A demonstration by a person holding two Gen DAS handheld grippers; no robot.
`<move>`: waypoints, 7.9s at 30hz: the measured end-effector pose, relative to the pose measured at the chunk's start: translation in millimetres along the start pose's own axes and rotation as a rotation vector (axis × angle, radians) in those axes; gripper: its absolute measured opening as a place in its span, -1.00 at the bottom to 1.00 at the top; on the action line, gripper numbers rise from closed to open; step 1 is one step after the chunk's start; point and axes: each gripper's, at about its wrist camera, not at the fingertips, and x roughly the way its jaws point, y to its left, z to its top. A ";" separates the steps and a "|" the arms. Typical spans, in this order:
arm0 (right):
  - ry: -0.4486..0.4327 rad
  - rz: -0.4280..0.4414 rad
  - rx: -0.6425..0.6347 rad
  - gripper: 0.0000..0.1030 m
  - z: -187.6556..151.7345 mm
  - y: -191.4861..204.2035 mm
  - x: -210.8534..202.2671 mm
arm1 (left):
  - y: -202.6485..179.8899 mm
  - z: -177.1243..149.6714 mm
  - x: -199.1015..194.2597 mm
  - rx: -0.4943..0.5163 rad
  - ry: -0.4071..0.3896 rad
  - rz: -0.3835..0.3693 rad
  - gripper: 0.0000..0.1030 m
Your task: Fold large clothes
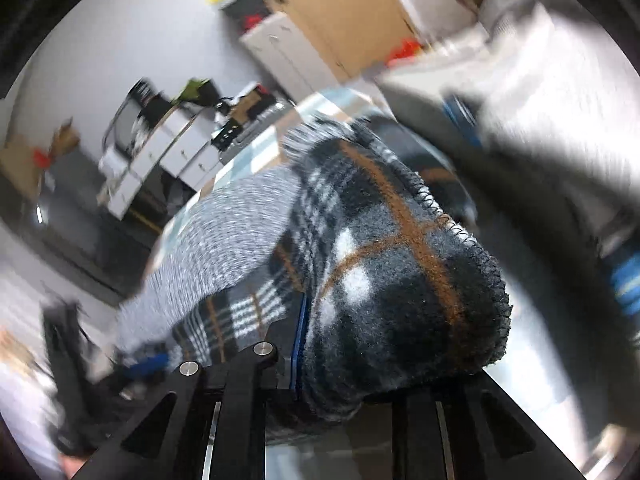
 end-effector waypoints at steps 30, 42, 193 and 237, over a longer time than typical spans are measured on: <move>-0.272 -0.046 -0.255 -0.68 -4.3 49.8 -51.7 | -14.1 -2.5 -1.0 0.014 -0.043 -0.098 0.98; -0.308 -0.122 -0.306 -0.67 -8.5 45.4 -53.8 | -4.0 6.0 -37.4 0.018 -0.119 0.068 0.97; -0.322 -0.351 -1.278 -0.73 -193.5 218.8 36.5 | 11.7 93.7 -82.8 0.110 0.182 -0.419 -0.58; 0.114 0.015 -0.412 1.00 -63.0 166.0 32.1 | 103.7 71.9 -69.0 -0.048 0.168 -0.336 -0.34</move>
